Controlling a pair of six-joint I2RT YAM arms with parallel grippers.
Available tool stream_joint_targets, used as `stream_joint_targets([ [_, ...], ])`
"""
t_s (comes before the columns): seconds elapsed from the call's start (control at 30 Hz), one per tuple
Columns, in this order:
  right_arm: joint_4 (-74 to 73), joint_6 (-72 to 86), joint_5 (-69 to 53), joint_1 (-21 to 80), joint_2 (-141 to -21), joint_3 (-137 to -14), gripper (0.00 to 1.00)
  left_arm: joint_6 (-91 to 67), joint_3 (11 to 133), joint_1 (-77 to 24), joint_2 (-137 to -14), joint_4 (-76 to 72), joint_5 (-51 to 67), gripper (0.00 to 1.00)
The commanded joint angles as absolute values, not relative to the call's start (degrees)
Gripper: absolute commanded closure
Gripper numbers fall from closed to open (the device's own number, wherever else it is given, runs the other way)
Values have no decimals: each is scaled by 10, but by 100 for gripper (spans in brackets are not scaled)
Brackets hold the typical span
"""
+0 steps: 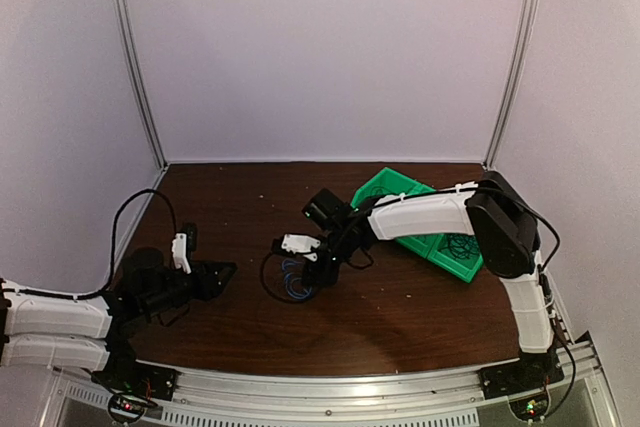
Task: Untangle the cables
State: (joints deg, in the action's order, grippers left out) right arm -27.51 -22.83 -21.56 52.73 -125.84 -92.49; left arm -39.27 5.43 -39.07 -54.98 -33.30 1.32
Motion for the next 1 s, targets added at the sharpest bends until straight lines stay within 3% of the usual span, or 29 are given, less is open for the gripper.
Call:
stream_joint_targets([
  [0.0, -288, -234, -214, 524, -1262, -984, 66, -391, 70, -392, -557, -362, 16, 50],
  [0.3, -304, -237, -227, 530, -1279, -1014, 75, -394, 63, -393, -535, -347, 9, 50],
  [0.97, -356, -289, -286, 534, -1295, -1023, 71, -396, 64, -393, -551, -357, -5, 50],
])
